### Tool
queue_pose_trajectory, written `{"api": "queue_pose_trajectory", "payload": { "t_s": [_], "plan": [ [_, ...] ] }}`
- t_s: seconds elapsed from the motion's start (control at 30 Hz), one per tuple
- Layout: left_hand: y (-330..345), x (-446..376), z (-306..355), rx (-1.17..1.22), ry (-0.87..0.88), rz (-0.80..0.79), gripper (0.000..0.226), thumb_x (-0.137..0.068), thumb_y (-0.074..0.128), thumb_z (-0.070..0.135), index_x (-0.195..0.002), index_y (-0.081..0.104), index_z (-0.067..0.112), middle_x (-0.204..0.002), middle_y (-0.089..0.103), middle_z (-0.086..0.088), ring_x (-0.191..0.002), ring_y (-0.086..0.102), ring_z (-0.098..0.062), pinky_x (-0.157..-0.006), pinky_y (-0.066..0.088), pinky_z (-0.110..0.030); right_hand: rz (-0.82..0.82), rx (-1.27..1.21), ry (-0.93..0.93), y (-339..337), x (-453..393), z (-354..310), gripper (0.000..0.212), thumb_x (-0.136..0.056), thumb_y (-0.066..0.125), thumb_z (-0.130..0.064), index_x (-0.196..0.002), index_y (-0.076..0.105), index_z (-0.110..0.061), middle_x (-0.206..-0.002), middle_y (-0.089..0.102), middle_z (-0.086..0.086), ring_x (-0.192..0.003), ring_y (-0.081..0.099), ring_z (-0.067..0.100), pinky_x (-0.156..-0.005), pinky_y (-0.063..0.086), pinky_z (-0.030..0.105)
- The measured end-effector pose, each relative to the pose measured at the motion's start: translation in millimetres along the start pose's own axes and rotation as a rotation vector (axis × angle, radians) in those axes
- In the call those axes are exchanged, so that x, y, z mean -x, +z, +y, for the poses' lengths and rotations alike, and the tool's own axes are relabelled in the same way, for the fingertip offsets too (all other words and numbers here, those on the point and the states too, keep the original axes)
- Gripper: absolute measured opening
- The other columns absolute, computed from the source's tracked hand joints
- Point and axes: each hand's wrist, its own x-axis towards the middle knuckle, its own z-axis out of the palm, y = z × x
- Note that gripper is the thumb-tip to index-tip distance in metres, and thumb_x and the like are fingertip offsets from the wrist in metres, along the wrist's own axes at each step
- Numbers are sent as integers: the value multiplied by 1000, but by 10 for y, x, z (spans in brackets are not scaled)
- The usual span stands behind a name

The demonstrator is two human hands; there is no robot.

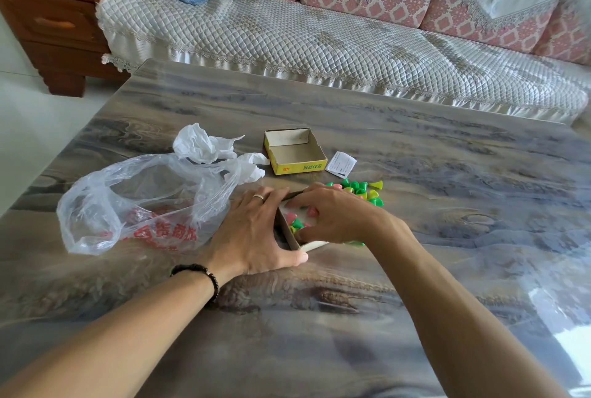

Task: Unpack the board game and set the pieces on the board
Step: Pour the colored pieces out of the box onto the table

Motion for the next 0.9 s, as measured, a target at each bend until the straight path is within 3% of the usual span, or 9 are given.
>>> {"api": "queue_pose_trajectory", "payload": {
  "t_s": [0.13, 0.27, 0.47, 0.63, 0.77, 0.83, 0.9],
  "plan": [
    [-6, 1, -1, -4, -5, -1, 102, -54, 65, 77, -139, 33, 31, -128, 45, 8, -119, 43, -18, -106, 37, -39, 60, 72, 27, 46, -40, -41, 27, -84, 64, -29, -109, 64, -39, -110, 51, -7, -87, 50, 12, -76, 34, 30],
    [2, -2, -5, -8, 5, -1, 103, -55, 65, 77, -141, 32, 30, -130, 45, 6, -118, 44, -19, -105, 38, -39, 151, 90, 53, 140, -33, -68, 26, -86, 55, -19, -108, 64, -29, -112, 56, 0, -91, 58, 22, -76, 49, 37],
    [-2, 7, 3, -25, 11, -5, 103, -57, 66, 75, -141, 30, 29, -132, 44, 5, -120, 42, -19, -106, 36, -38, 186, 100, 63, 132, -70, -11, 17, -84, 57, -10, -91, 68, -20, -98, 65, 2, -83, 57, 19, -68, 44, 29],
    [-16, 4, 15, -38, 7, -18, 103, -57, 67, 75, -142, 29, 31, -132, 44, 3, -122, 40, -20, -106, 34, -35, 294, -268, 166, 85, -32, 95, 23, -79, 59, -1, -80, 69, -22, -79, 62, -9, -64, 55, 4, -54, 42, 10],
    [-29, 12, 24, -35, -5, -22, 103, -57, 68, 74, -142, 29, 31, -133, 45, 1, -124, 40, -22, -106, 35, -36, 394, -702, 266, -9, 63, 244, 28, -78, 63, 7, -71, 67, -19, -56, 61, -4, -47, 59, 13, -55, 53, 32],
    [-29, 11, 23, -35, 2, -18, 101, -56, 66, 76, -140, 31, 30, -130, 46, 3, -120, 42, -20, -103, 37, -36, 459, -791, 342, -95, 120, 390, 23, -78, 65, 10, -73, 67, -13, -54, 60, -1, -45, 59, 13, -54, 54, 31],
    [-21, 7, 13, -37, 8, -17, 103, -55, 64, 77, -140, 32, 29, -130, 44, 4, -119, 42, -20, -102, 38, -36, 513, -665, 428, -146, 169, 536, 23, -79, 63, 9, -74, 66, -13, -59, 62, -1, -45, 60, 11, -51, 51, 25]
  ]
}}
